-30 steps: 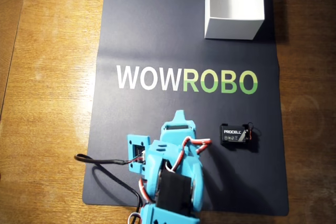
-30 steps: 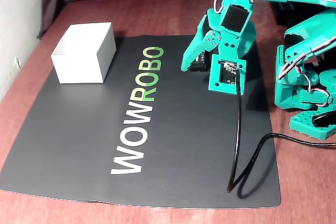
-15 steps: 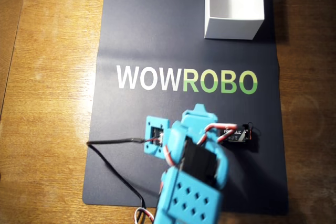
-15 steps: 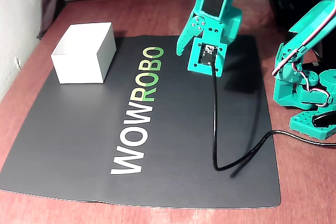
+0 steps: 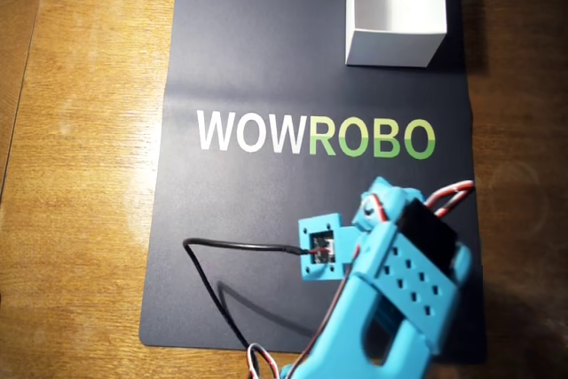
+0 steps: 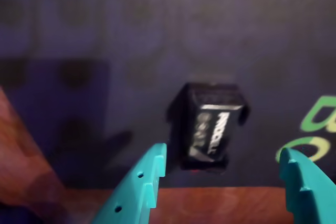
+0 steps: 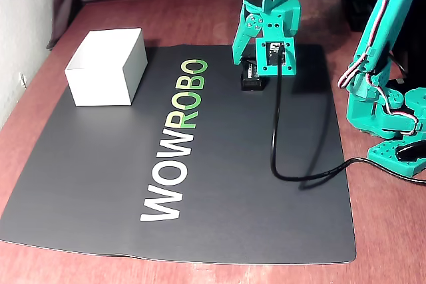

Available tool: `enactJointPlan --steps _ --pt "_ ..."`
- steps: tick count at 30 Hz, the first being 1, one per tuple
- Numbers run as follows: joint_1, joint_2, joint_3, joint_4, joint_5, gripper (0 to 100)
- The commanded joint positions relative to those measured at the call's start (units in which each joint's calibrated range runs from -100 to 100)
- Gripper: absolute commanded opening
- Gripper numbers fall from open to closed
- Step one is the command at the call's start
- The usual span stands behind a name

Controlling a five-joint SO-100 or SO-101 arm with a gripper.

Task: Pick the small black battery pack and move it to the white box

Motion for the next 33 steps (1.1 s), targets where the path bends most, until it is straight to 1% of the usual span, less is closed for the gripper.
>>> enactJointPlan --steps 1,4,9,15,26,30,33 --pt "5.2 3.5 -6.0 -0.7 2.1 25" --pt "8.1 7.1 -9.7 -0.7 2.5 25" --pt "9.3 12.4 -15.0 -0.7 2.1 25" --pt "8.1 14.1 -15.8 -0.7 2.1 25" --pt "1.7 14.2 -14.6 0.1 2.0 25" --pt "1.9 14.6 -14.5 0.2 -0.8 25" --pt "2.5 16.3 -14.5 0.2 -1.0 25"
